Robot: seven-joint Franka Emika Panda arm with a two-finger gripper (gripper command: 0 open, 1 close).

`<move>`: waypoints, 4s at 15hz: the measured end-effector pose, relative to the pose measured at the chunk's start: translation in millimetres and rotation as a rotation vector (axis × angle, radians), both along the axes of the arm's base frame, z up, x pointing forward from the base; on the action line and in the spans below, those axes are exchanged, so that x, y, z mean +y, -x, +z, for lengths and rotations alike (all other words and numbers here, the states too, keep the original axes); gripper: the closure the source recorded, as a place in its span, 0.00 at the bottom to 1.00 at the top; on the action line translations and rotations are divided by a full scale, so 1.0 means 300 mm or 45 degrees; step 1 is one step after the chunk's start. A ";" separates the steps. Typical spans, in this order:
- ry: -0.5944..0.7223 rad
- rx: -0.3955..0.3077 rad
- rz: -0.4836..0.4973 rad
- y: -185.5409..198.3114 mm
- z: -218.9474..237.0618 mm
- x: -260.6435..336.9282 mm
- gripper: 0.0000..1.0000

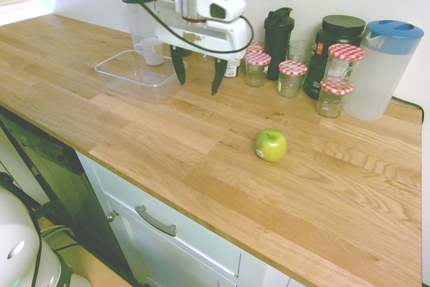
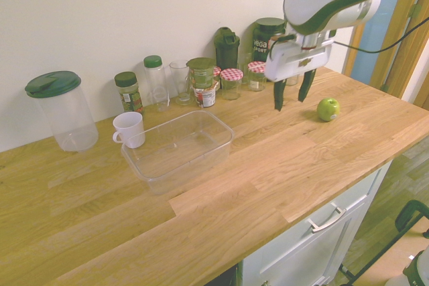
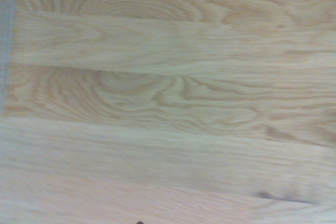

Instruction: Put the apple into the container

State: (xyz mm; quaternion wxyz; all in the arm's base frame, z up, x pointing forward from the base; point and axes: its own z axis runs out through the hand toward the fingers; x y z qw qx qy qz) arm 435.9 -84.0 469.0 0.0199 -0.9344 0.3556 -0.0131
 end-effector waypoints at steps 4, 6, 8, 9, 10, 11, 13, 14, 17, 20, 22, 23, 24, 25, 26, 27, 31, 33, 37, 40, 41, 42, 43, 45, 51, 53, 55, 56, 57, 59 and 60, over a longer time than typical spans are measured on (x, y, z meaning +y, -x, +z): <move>0.058 -0.023 0.192 0.054 0.037 -0.279 0.00; 0.067 0.005 0.226 0.065 0.006 -0.361 0.00; 0.069 0.060 0.247 0.058 -0.057 -0.418 0.00; 0.080 0.075 0.255 0.045 -0.087 -0.440 0.00; 0.086 0.085 0.263 0.029 -0.117 -0.459 0.00; 0.092 0.095 0.266 0.015 -0.142 -0.471 0.00; 0.096 0.123 0.274 -0.006 -0.183 -0.483 0.00; 0.096 0.134 0.278 -0.013 -0.205 -0.486 0.00; 0.099 0.156 0.286 -0.039 -0.278 -0.491 0.00; 0.113 0.133 0.279 -0.079 -0.345 -0.483 1.00; 0.124 0.097 0.240 -0.097 -0.368 -0.486 1.00; 0.126 0.091 0.228 -0.099 -0.375 -0.486 1.00; 0.124 0.093 0.221 -0.097 -0.379 -0.485 1.00; 0.122 0.095 0.219 -0.096 -0.382 -0.484 1.00; 0.119 0.097 0.216 -0.093 -0.387 -0.483 1.00; 0.113 0.102 0.212 -0.088 -0.395 -0.480 1.00; 0.095 0.110 0.193 -0.081 -0.398 -0.477 1.00; 0.071 0.130 0.188 -0.086 -0.355 -0.461 1.00; 0.085 0.038 0.177 -0.217 0.000 -0.133 1.00; 0.082 -0.024 0.198 -0.261 0.098 0.406 1.00; 0.085 -0.021 0.206 -0.249 0.084 0.561 1.00; 0.086 -0.016 0.215 -0.234 0.060 0.692 1.00; 0.087 -0.019 0.218 -0.221 0.030 0.802 1.00; 0.074 -0.050 0.196 -0.227 -0.042 0.933 1.00; 0.095 -0.031 0.132 -0.296 -0.292 1.049 0.00; 0.093 -0.021 0.122 -0.315 -0.320 1.064 0.00; 0.091 -0.022 0.116 -0.326 -0.322 1.063 0.00; 0.092 -0.022 0.112 -0.329 -0.322 1.057 0.00; 0.093 -0.019 0.108 -0.332 -0.327 1.051 0.00; 0.094 -0.015 0.101 -0.339 -0.334 1.043 0.00; 0.092 -0.021 0.101 -0.344 -0.326 1.044 0.00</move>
